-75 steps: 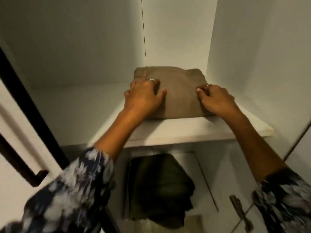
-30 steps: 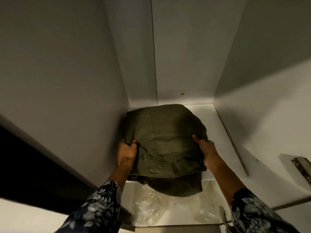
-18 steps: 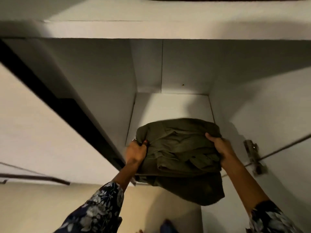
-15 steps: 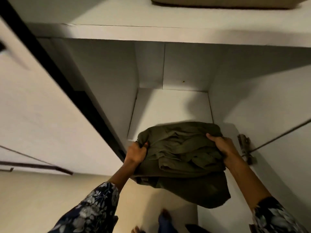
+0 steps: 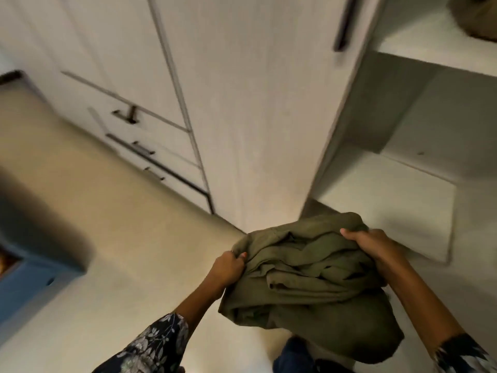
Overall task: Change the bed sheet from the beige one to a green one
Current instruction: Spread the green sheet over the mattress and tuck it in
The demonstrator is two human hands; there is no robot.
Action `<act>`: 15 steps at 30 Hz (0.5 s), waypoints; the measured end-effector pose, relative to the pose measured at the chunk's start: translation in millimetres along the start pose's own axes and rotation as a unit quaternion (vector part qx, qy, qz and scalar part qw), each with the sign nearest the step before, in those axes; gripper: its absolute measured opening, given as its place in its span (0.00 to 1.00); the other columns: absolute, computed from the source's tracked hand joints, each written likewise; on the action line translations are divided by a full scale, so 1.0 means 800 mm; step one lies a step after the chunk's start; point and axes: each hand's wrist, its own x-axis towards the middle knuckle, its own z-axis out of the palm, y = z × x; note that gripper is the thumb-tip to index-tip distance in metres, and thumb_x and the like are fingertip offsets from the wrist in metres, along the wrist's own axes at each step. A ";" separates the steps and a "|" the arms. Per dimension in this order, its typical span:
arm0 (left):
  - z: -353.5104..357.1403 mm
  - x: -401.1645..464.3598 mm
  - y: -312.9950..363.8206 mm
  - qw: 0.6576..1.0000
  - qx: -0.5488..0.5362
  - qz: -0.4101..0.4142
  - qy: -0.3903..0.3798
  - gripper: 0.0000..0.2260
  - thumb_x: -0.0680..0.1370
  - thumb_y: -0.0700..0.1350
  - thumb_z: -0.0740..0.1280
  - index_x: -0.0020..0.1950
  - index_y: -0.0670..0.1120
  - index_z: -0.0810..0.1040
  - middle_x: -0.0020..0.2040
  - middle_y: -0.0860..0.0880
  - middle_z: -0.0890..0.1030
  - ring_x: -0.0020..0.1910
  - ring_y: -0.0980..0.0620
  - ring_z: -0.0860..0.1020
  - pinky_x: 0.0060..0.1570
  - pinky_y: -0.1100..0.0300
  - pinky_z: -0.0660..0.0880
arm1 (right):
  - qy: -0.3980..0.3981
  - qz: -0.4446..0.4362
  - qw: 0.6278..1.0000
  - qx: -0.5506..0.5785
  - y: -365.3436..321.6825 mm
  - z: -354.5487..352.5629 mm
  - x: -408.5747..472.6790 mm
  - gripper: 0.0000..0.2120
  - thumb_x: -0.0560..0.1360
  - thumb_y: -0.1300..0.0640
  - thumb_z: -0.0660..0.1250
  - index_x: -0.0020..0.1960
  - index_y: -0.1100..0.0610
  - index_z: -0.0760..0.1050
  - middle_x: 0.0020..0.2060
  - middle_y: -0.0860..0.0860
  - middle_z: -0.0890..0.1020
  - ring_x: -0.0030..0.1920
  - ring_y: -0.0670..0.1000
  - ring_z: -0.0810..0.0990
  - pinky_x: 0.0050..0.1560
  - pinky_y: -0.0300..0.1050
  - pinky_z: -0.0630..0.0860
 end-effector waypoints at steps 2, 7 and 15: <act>-0.050 -0.036 -0.063 0.998 -0.029 -0.029 0.051 0.21 0.82 0.52 0.57 0.65 0.37 0.71 0.62 0.40 0.76 0.58 0.44 0.75 0.56 0.55 0.72 | -0.039 -0.033 0.998 -0.026 -0.016 0.071 -0.028 0.28 0.75 0.54 0.70 0.68 0.68 0.67 0.61 0.59 0.74 0.61 0.63 0.74 0.54 0.48 0.72; -0.151 -0.122 -0.202 0.974 -0.116 -0.105 0.167 0.19 0.80 0.54 0.60 0.59 0.38 0.74 0.56 0.40 0.78 0.54 0.44 0.77 0.52 0.54 0.74 | -0.154 -0.082 0.982 -0.068 -0.046 0.244 -0.089 0.26 0.69 0.51 0.75 0.60 0.66 0.76 0.51 0.61 0.82 0.48 0.60 0.81 0.56 0.58 0.78; -0.241 -0.222 -0.331 0.890 -0.312 -0.169 0.287 0.29 0.65 0.69 0.69 0.49 0.44 0.76 0.44 0.49 0.80 0.43 0.54 0.78 0.35 0.64 0.74 | -0.315 -0.188 0.920 -0.141 -0.106 0.461 -0.175 0.22 0.70 0.51 0.74 0.57 0.64 0.77 0.49 0.60 0.82 0.49 0.60 0.81 0.56 0.58 0.78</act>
